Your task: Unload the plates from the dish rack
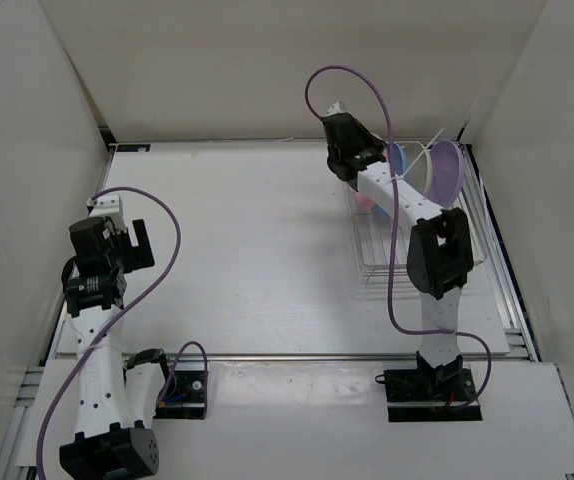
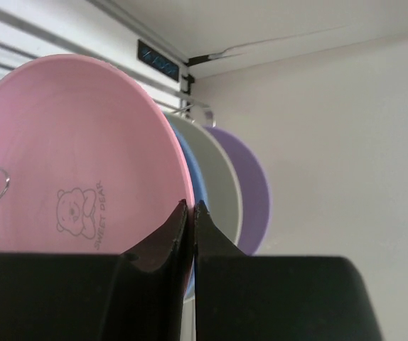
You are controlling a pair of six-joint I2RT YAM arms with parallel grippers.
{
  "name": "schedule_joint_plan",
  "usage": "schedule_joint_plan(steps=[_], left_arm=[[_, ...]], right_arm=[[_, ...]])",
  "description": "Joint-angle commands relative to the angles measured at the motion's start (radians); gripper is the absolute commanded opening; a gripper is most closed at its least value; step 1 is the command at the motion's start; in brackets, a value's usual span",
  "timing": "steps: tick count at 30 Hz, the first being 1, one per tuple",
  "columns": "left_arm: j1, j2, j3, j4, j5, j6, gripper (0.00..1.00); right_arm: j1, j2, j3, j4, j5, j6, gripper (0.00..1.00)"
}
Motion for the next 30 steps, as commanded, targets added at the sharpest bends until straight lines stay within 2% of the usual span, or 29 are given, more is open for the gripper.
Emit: schedule_joint_plan(steps=[1,5,13,18,19,20,21,22,24,25,26,27,28,29,30], left_arm=[[-0.004,-0.006,-0.006,0.017,0.02,0.01,1.0],[-0.004,0.003,0.014,0.017,0.02,0.019,1.0],[-0.004,0.046,0.07,0.017,0.01,0.019,1.0],[-0.004,0.092,0.129,0.037,0.091,0.01,1.0],[-0.004,0.104,0.142,0.037,0.119,0.01,1.0],[-0.004,0.121,0.158,0.037,0.15,0.01,1.0],[-0.004,0.14,0.175,0.037,0.223,0.01,1.0],[-0.015,0.185,0.22,0.025,0.266,0.01,1.0],[-0.03,0.242,0.269,0.011,0.4,0.019,1.0],[-0.05,0.3,0.316,-0.005,0.455,0.019,1.0],[-0.062,0.33,0.338,-0.016,0.581,0.037,1.0],[-0.079,0.359,0.359,-0.025,0.642,0.047,1.0],[-0.126,0.411,0.396,-0.026,0.691,0.047,1.0],[-0.16,0.437,0.416,-0.035,0.752,0.047,1.0],[-0.198,0.462,0.438,-0.035,0.753,0.047,1.0]], right_arm=[[-0.004,0.003,0.098,0.12,0.104,-0.101,0.0],[-0.004,-0.007,0.13,0.171,0.118,-0.173,0.0],[-0.004,-0.132,0.109,0.238,0.109,-0.226,0.0],[0.007,-0.268,0.129,0.133,0.027,-0.073,0.0],[0.016,-0.305,0.14,0.02,-0.004,-0.022,0.0],[0.027,-0.325,0.155,-0.056,-0.047,0.036,0.0],[0.027,-0.345,0.179,-0.134,-0.107,0.167,0.0],[0.027,-0.387,0.18,-0.265,-0.249,0.232,0.0],[0.027,-0.441,0.128,-0.366,-0.456,0.379,0.0],[0.027,-0.511,0.076,-0.38,-0.544,0.411,0.0],[0.027,-0.544,0.024,-0.38,-0.634,0.435,0.0],[0.027,-0.575,-0.08,-0.38,-0.738,0.444,0.0],[0.027,-0.63,-0.136,-0.356,-0.896,0.445,0.0],[0.027,-0.652,-0.18,-0.355,-0.952,0.445,0.0],[0.027,-0.668,-0.245,-0.34,-1.0,0.455,0.0]])
